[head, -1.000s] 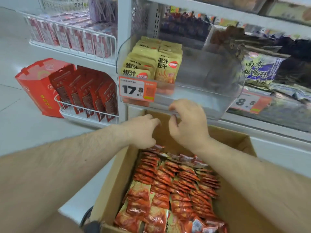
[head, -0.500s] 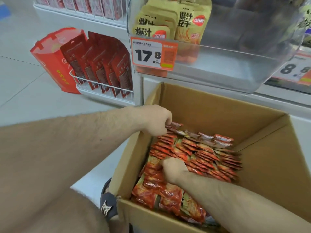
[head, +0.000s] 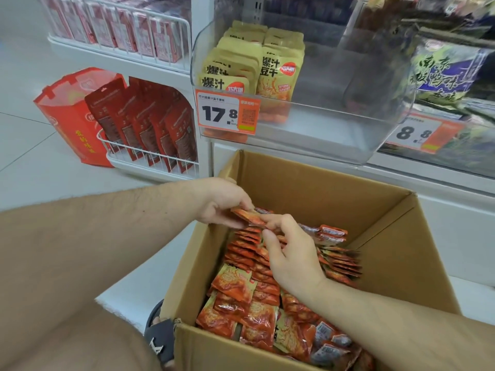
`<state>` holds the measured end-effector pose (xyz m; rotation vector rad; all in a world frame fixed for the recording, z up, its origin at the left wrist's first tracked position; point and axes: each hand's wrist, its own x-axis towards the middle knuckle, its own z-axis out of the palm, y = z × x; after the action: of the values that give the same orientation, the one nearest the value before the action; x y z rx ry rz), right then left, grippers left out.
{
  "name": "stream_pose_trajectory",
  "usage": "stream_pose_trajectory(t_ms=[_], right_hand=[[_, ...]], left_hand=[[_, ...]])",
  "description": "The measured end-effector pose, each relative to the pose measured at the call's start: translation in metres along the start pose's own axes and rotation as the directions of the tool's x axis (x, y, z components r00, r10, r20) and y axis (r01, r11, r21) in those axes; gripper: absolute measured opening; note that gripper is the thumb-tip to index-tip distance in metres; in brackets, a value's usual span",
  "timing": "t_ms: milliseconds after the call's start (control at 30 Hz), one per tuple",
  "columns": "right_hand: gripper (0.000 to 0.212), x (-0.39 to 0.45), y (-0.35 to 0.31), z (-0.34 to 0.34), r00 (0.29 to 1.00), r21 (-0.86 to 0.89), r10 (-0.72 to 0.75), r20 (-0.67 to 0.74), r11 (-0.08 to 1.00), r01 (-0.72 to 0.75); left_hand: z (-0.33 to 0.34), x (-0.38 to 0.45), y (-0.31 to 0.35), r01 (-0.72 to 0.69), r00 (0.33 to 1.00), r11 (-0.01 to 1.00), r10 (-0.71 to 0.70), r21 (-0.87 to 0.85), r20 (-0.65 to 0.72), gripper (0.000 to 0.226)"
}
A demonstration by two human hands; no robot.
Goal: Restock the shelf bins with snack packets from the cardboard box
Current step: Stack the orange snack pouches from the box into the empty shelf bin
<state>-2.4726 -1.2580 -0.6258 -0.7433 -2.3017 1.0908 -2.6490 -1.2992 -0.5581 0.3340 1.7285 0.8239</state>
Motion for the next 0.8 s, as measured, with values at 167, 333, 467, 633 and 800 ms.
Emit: stream_pose_trajectory(t_ms=[167,333,467,633,800], right_hand=[[0.04,0.004,0.045,0.034,0.84,-0.347,0.392,0.374,0.9,-0.266],[0.042,-0.003,0.088,0.083,0.631,-0.641,0.502,0.592,0.767,-0.008],[0.04,-0.006,0.099,0.106,0.619,-0.691,0.487,0.616,0.711,0.127],[0.022,-0.005,0.098,0.097,0.699,-0.6,0.359,0.618,0.79,0.125],[0.016,-0.007,0.087,0.057,0.766,-0.56,0.287,0.575,0.821,0.113]], left_hand=[[-0.007,0.005,-0.002,-0.213,0.954,0.963,0.241,0.166,-0.176,0.084],[-0.009,0.006,-0.001,-0.216,0.951,0.935,0.267,0.282,-0.158,0.089],[-0.009,0.015,-0.006,-0.192,0.95,0.92,0.262,0.341,-0.173,0.096],[-0.013,0.019,-0.008,-0.202,0.956,0.928,0.256,0.314,-0.142,0.098],[-0.012,0.008,-0.001,-0.221,0.951,0.918,0.278,0.33,-0.136,0.094]])
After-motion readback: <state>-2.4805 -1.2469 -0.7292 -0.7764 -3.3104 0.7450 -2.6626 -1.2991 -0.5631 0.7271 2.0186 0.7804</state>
